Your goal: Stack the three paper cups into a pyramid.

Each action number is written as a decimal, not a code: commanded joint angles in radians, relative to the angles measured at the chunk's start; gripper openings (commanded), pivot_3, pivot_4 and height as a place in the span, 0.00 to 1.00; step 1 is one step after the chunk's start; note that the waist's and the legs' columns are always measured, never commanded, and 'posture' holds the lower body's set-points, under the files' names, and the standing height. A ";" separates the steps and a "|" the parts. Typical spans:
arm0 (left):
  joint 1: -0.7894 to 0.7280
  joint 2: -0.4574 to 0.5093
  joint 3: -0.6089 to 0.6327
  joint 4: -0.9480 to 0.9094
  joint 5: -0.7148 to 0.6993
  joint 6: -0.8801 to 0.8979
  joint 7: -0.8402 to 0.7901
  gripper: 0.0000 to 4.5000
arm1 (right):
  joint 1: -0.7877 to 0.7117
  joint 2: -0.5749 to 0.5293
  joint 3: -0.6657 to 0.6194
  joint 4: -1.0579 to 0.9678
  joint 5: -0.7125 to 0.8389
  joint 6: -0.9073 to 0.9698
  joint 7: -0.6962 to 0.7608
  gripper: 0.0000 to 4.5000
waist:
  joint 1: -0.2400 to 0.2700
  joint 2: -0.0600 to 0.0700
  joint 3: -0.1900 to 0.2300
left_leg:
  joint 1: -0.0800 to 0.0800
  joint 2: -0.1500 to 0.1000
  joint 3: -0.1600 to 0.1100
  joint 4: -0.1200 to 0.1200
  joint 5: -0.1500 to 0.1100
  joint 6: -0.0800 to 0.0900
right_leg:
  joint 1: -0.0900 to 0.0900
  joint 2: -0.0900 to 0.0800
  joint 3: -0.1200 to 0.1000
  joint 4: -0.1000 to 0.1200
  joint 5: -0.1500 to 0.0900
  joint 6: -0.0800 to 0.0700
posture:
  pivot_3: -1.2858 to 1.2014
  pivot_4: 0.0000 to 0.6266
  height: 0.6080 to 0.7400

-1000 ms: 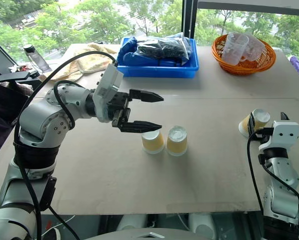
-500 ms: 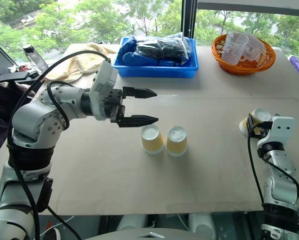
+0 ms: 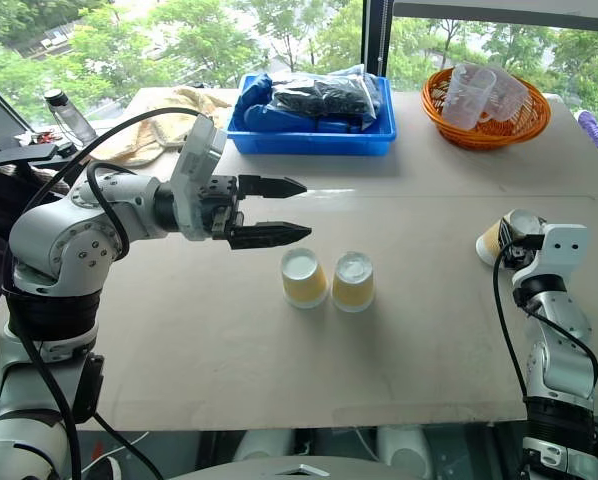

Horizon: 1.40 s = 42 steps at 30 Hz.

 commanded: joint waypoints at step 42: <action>0.250 0.247 0.205 -0.143 -0.007 -0.061 -0.021 1.00 | -0.271 -0.110 0.512 -0.462 0.186 0.279 0.514 0.99 | 0.004 0.000 0.001 | -0.002 0.001 -0.001 0.000 0.000 0.000 | -0.002 -0.001 -0.003 -0.001 0.000 -0.001 | 0.52 0.24 0.95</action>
